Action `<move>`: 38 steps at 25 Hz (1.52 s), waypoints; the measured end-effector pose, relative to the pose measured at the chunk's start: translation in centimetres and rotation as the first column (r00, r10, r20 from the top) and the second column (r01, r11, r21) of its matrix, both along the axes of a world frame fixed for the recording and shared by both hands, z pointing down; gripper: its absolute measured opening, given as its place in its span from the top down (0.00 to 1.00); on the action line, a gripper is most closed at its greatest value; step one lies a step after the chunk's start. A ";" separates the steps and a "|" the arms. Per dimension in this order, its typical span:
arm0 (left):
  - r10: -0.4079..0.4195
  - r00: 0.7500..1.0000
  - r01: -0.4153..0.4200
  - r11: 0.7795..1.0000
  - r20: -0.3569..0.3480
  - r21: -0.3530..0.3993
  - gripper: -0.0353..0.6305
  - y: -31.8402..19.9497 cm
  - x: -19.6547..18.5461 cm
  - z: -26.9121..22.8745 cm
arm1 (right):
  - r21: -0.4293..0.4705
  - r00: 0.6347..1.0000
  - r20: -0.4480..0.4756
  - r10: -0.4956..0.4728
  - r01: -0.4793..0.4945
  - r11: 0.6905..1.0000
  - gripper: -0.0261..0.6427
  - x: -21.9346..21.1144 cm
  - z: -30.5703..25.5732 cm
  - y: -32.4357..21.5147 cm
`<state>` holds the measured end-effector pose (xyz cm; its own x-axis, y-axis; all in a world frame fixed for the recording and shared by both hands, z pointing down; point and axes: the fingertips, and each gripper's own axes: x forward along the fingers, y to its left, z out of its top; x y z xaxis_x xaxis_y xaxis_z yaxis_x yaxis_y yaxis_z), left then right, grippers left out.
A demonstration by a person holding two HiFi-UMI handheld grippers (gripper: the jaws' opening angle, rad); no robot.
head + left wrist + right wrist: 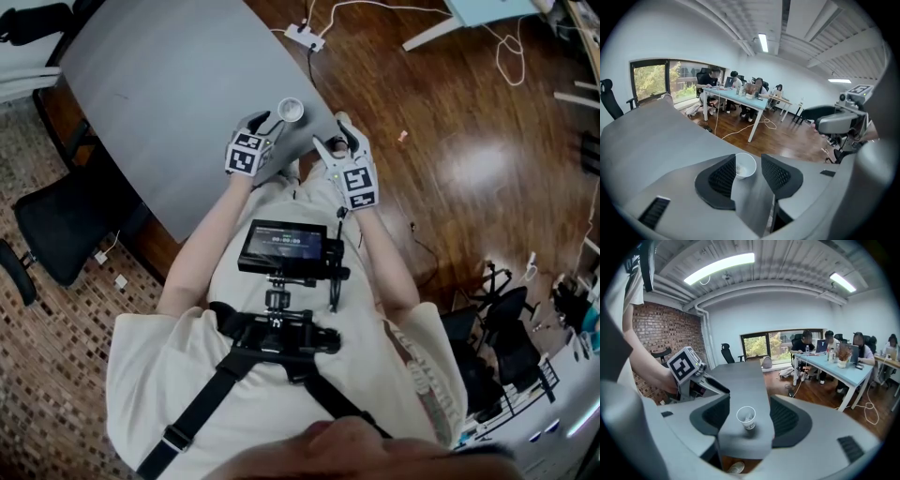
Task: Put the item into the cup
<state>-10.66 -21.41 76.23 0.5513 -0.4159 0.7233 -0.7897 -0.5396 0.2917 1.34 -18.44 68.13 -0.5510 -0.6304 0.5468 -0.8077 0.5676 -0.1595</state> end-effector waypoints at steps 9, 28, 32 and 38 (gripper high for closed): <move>-0.013 0.989 0.025 0.996 -0.145 0.085 0.69 4.7 -3.8 -7.3 | 0.096 0.997 -0.022 0.074 -0.071 0.993 0.53 -1.0 -4.7 4.5; -0.124 0.979 0.150 0.976 -0.161 0.160 0.69 23.3 -1.1 -12.9 | 0.147 0.998 0.056 0.011 -0.020 0.989 0.53 3.8 -10.0 22.3; -0.143 0.973 0.178 0.964 -0.180 0.199 0.69 29.1 1.7 -15.2 | 0.134 0.997 0.069 -0.023 0.013 0.991 0.53 6.0 -10.4 28.2; -0.180 0.964 0.225 0.945 -0.197 0.239 0.69 37.6 2.9 -17.2 | 0.142 0.992 0.059 -0.114 0.105 0.984 0.53 6.4 -11.0 35.1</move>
